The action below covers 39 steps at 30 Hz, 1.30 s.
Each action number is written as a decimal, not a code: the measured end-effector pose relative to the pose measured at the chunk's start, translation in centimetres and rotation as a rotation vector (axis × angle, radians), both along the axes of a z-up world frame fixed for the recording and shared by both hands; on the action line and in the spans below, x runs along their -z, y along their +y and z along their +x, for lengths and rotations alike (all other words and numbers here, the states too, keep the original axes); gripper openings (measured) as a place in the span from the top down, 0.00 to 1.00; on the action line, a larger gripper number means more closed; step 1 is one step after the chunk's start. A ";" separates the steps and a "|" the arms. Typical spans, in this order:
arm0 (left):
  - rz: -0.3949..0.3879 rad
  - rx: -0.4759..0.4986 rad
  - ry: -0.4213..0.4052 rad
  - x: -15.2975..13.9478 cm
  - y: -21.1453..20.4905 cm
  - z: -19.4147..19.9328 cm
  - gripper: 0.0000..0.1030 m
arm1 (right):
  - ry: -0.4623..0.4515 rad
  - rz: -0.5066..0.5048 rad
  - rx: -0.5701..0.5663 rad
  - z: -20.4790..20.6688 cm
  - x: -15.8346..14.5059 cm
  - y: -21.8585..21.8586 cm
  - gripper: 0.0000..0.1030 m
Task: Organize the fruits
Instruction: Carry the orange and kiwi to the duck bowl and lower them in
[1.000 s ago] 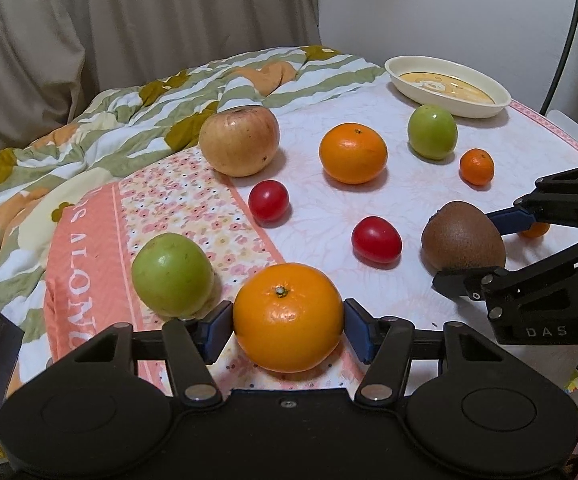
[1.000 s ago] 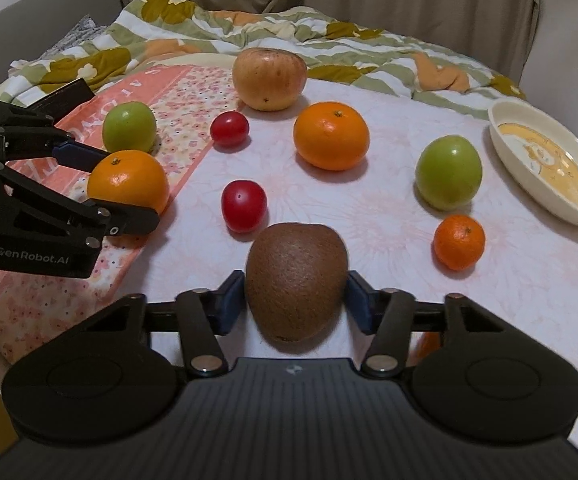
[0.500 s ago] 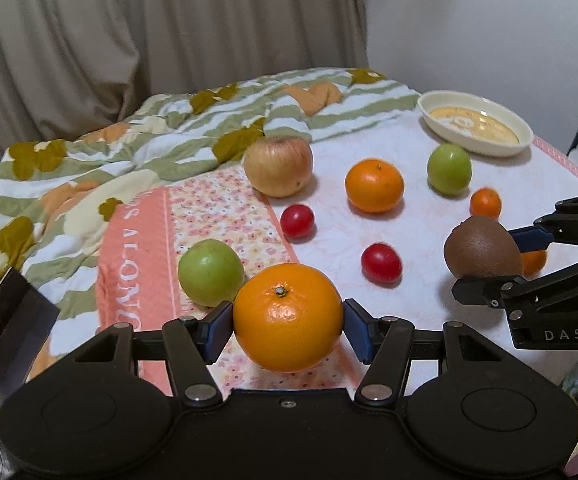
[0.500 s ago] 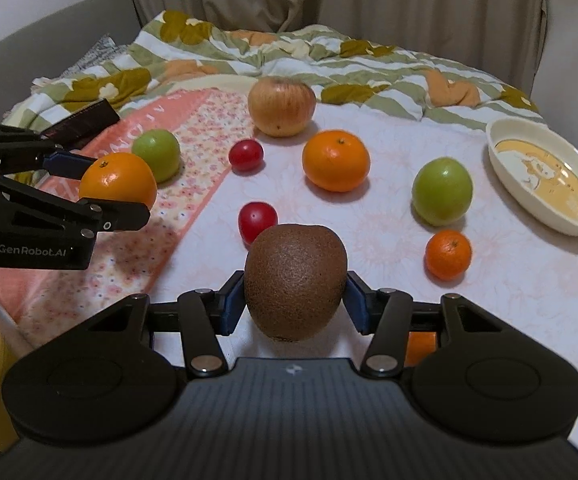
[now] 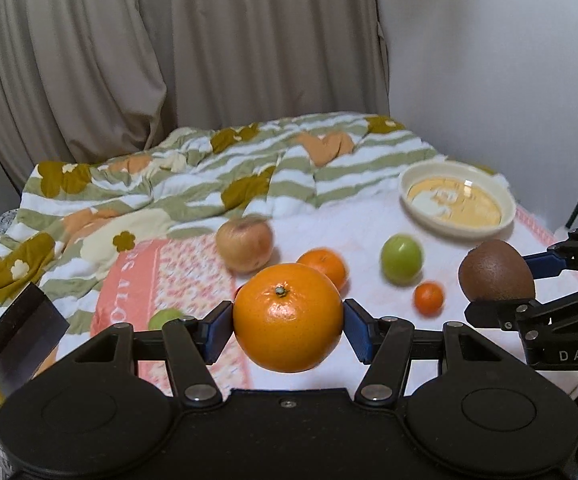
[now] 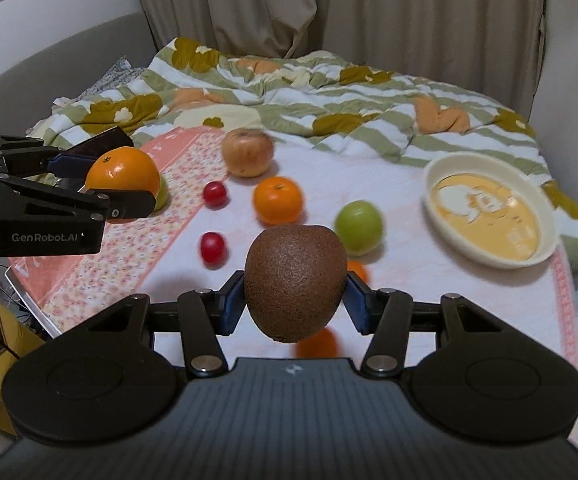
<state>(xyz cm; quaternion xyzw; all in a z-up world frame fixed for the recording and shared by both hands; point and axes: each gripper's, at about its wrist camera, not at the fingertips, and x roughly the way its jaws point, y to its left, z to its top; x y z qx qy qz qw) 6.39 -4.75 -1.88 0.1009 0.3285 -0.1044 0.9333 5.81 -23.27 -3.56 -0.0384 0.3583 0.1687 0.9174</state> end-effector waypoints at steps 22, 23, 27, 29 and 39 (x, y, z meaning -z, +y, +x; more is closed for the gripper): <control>-0.045 0.066 -0.015 -0.3 -16.3 11.7 0.39 | -0.035 -0.034 0.148 12.4 -1.8 -18.5 0.35; -0.040 0.083 -0.010 -0.1 -17.0 12.6 0.39 | -0.028 -0.030 0.156 13.1 -1.5 -18.9 0.35; -0.025 0.147 0.012 1.2 -19.5 16.3 0.39 | 0.006 -0.029 0.184 15.9 -0.3 -20.2 0.35; -0.014 0.177 0.027 2.1 -20.7 18.0 0.39 | 0.024 -0.041 0.205 17.2 0.5 -20.8 0.35; 0.066 0.306 0.116 7.7 -25.1 24.6 0.39 | 0.092 -0.022 0.294 21.4 3.5 -23.7 0.35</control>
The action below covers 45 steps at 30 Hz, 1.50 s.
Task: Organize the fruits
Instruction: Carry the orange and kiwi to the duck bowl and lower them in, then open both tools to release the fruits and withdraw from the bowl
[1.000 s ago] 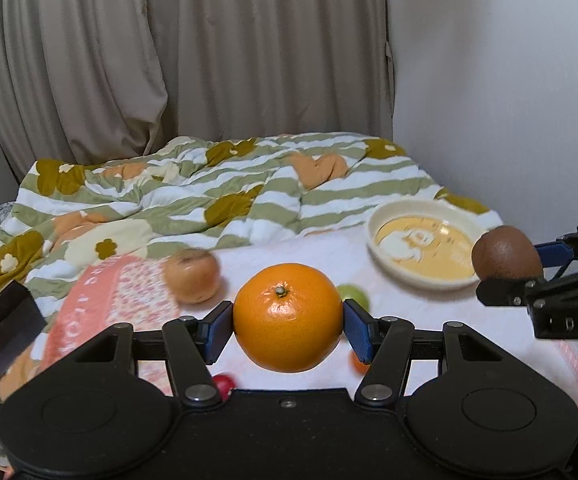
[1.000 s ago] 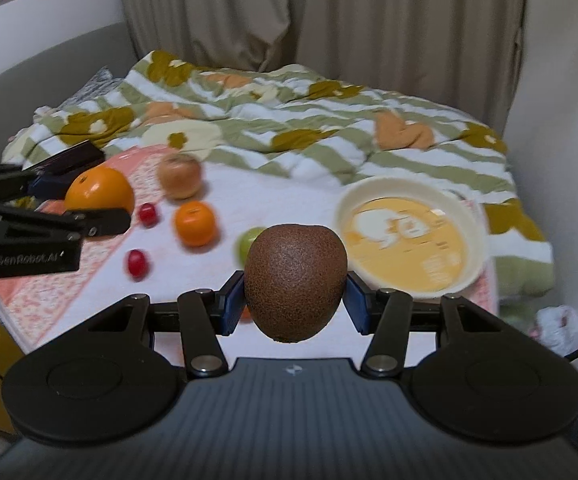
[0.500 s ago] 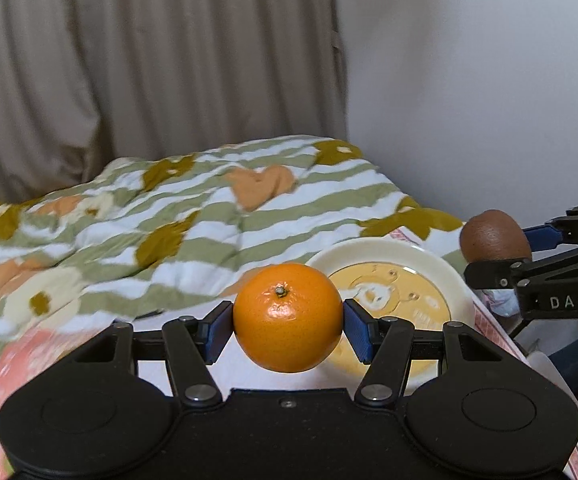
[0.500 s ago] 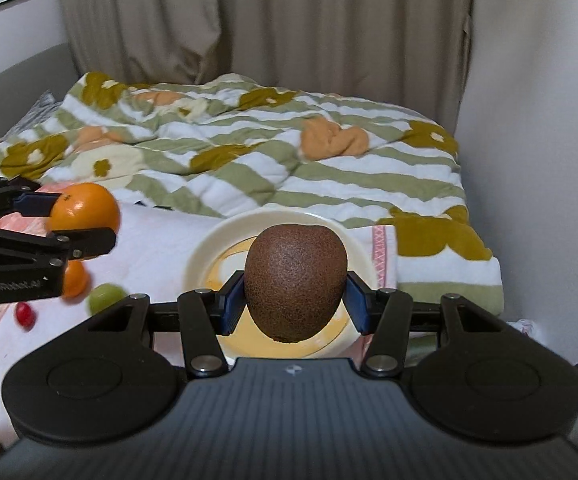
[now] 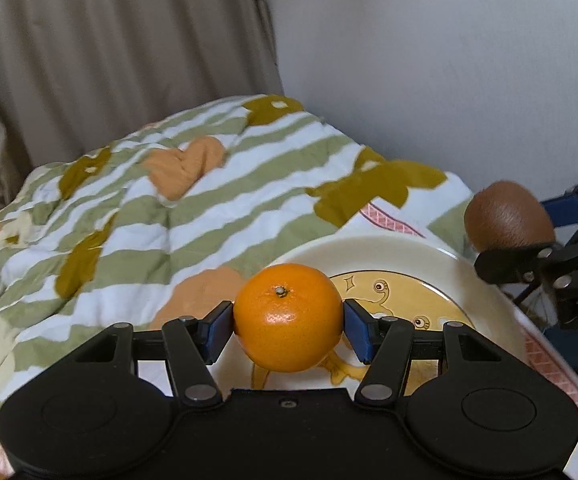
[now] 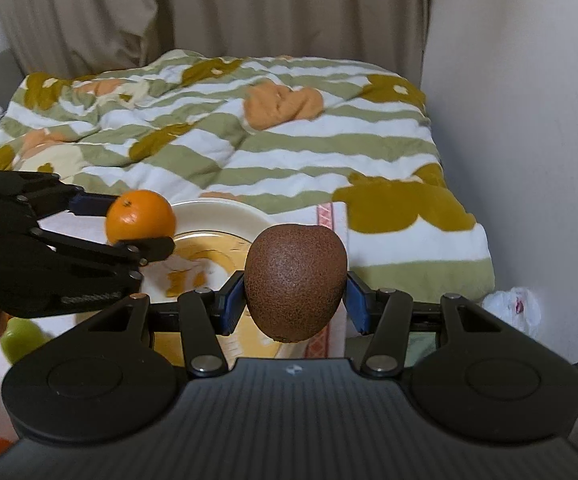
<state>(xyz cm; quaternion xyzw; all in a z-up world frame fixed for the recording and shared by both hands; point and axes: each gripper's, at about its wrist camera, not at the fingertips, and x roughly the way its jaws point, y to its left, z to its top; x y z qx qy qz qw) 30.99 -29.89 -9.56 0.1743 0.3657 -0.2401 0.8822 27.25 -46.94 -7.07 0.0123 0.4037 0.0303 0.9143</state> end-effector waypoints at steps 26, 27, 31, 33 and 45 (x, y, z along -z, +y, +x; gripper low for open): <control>-0.044 -0.098 0.032 -2.8 3.3 -2.2 0.00 | 0.013 -0.007 -0.106 1.7 -0.4 0.7 0.35; -0.047 -0.110 0.034 -3.0 3.6 -2.4 0.00 | 0.016 -0.009 -0.119 1.9 -0.1 1.2 0.35; -0.039 -0.144 0.030 -3.3 4.5 -3.0 0.00 | 0.035 -0.037 -0.160 3.0 1.3 2.9 0.35; -0.053 -0.160 0.035 -3.5 4.9 -3.3 0.00 | 0.043 -0.060 -0.182 3.4 2.0 3.8 0.35; -0.048 -0.202 0.035 -3.3 6.0 -4.3 0.00 | 0.064 -0.163 -0.248 4.4 4.9 6.0 0.34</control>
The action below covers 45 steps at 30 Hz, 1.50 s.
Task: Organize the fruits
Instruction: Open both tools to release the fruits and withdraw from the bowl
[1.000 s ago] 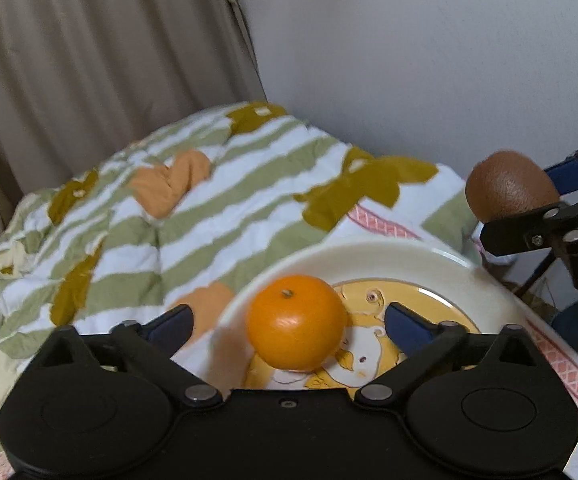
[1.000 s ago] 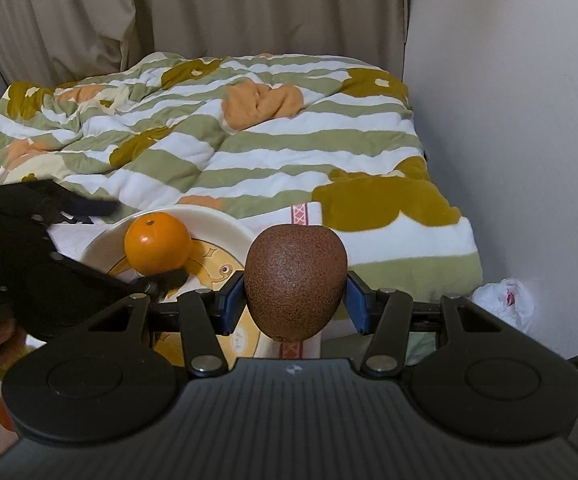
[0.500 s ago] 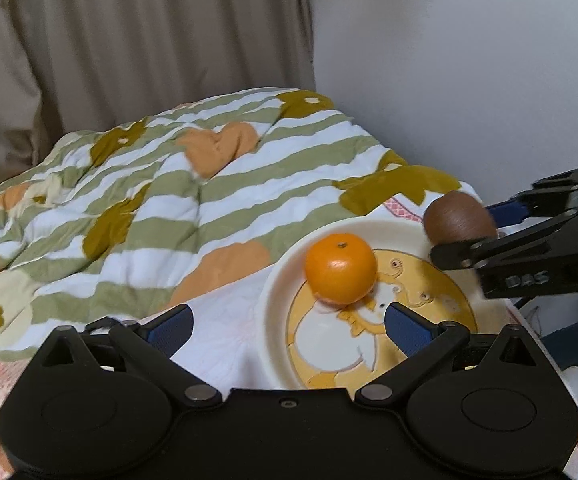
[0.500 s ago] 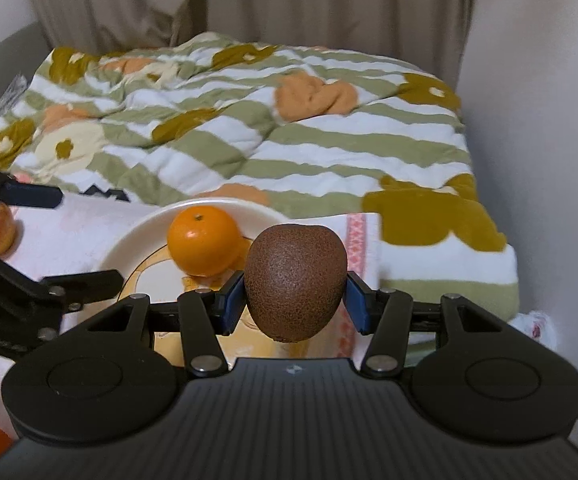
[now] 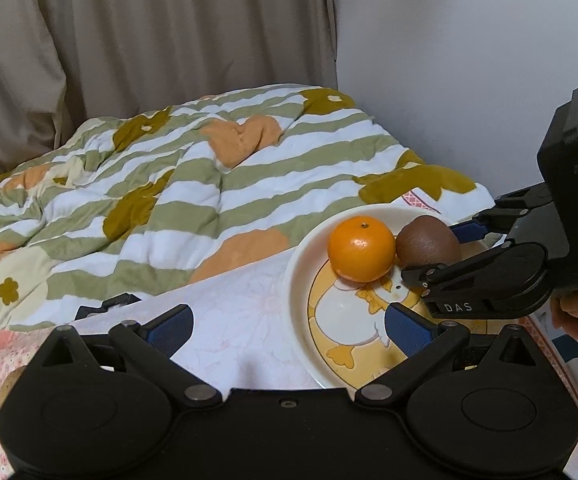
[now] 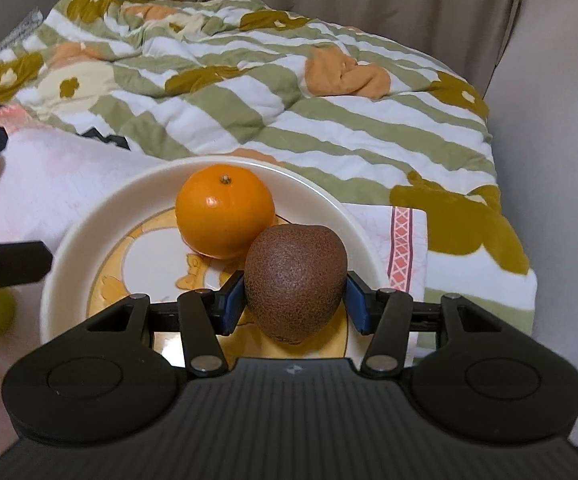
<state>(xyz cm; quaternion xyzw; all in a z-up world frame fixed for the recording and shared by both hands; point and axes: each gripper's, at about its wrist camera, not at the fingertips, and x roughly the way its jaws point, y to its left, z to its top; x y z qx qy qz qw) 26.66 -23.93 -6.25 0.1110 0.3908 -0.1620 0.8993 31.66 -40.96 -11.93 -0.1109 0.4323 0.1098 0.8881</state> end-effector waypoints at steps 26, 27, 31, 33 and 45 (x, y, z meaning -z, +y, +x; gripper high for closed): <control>-0.022 -0.109 -0.157 -5.9 2.4 -8.9 0.00 | -0.141 0.116 0.104 -9.5 -9.5 -1.8 0.00; -0.024 -0.120 -0.168 -6.2 2.7 -9.6 0.00 | -0.145 0.117 0.102 -10.0 -9.8 -1.6 0.00; -0.033 -0.166 -0.197 -7.3 4.4 -12.3 0.00 | -0.160 0.127 0.084 -12.4 -11.0 -0.6 0.00; -0.037 -0.193 -0.205 -7.7 5.5 -13.6 0.00 | -0.162 0.134 0.075 -13.5 -11.6 0.0 0.00; -0.039 -0.286 -0.233 -8.1 13.3 -18.4 0.00 | -0.173 0.149 0.061 -19.4 -13.3 5.6 0.00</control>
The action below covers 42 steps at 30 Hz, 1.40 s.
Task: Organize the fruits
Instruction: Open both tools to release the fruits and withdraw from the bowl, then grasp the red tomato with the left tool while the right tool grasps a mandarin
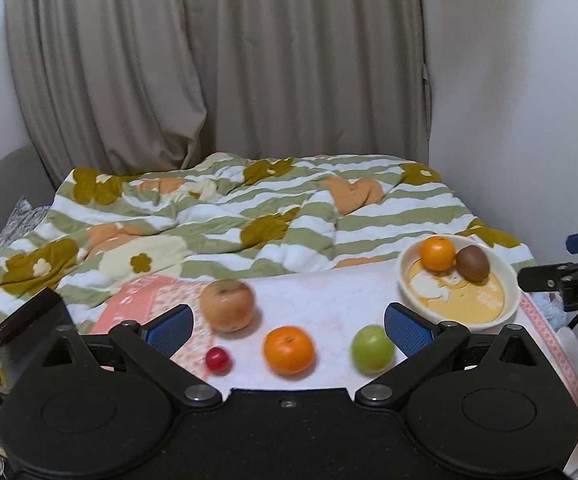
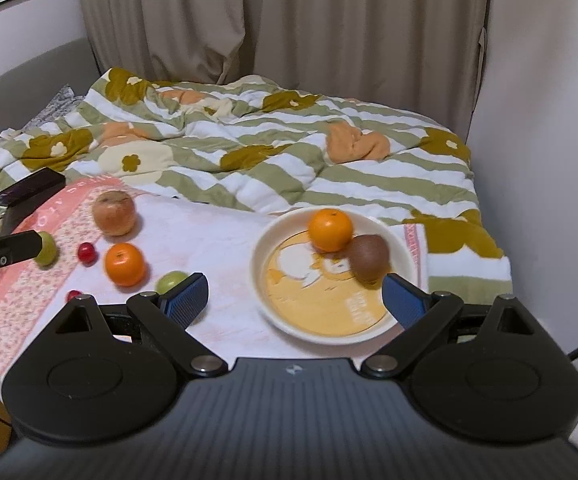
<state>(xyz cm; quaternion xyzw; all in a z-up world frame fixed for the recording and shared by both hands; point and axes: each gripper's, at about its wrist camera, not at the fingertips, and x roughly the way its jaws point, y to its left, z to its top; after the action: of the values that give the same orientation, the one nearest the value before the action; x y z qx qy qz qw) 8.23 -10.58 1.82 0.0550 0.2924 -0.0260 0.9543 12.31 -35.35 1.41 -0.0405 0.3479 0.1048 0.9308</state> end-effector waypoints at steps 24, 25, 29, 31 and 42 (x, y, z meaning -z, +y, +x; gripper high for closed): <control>0.015 0.290 0.084 8.2 10.4 -0.2 0.14 | 0.121 0.068 0.374 -7.7 9.1 14.6 0.00; 0.015 0.302 0.086 8.6 10.5 0.0 0.14 | 0.119 0.064 0.386 -7.9 9.5 14.7 0.00; 0.019 0.348 0.093 10.0 10.0 1.0 0.19 | 0.120 0.070 0.426 -8.3 11.1 15.3 0.00; 0.025 0.363 0.103 10.7 9.6 1.6 0.22 | 0.121 0.052 0.432 -8.3 11.7 15.5 0.00; 0.021 0.389 0.199 13.3 7.8 4.5 0.46 | 0.122 0.027 0.409 -7.3 13.4 15.9 0.09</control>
<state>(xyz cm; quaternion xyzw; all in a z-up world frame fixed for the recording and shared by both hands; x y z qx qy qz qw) 12.74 -2.79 -11.44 0.1177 0.3692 -0.2121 0.8971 5.01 -19.45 -12.02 0.0499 0.4031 -0.0795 0.9103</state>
